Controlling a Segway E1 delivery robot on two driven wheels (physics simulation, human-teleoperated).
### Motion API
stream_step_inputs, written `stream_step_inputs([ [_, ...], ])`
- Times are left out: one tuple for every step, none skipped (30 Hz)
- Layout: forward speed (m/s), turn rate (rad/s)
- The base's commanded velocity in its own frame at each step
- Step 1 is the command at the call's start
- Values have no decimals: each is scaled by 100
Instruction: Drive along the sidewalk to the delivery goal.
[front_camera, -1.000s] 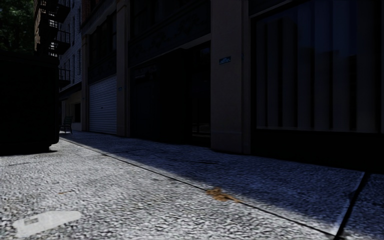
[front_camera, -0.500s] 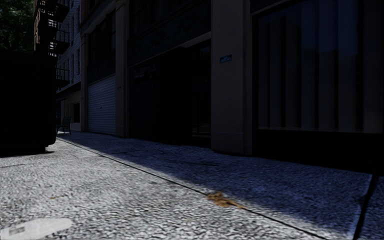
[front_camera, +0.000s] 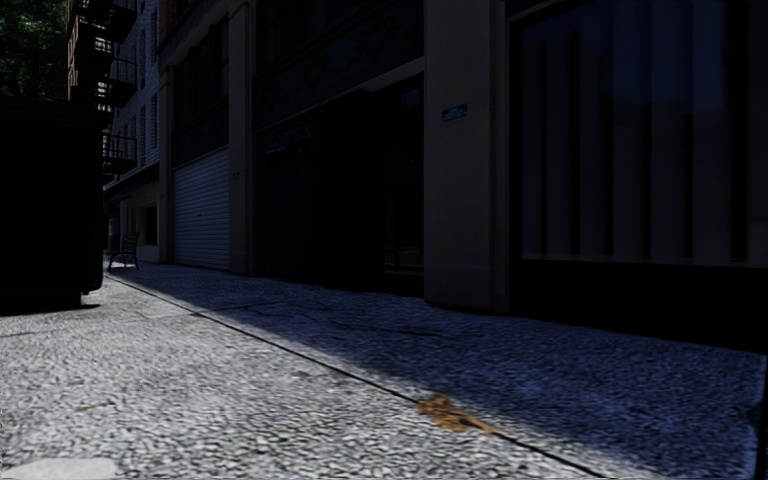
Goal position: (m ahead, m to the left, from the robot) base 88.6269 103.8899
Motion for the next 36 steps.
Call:
stream_step_inputs([
  [32,0],
  [32,0],
  [32,0],
  [32,0],
  [32,0],
  [32,0],
  [32,0],
  [32,0],
  [32,0],
  [32,0],
  [32,0],
  [32,0],
  [32,0],
  [35,0],
  [42,0],
  [45,0],
  [45,0],
  [45,0],
  [45,0],
  [45,0],
  [46,0],
  [46,0],
  [46,0],
  [46,0],
  [46,0],
  [46,0],
  [46,0],
  [46,0],
  [46,0],
  [46,0],
  [46,0],
  [46,0],
  [46,0],
  [46,0],
  [46,0],
  [46,0],
])
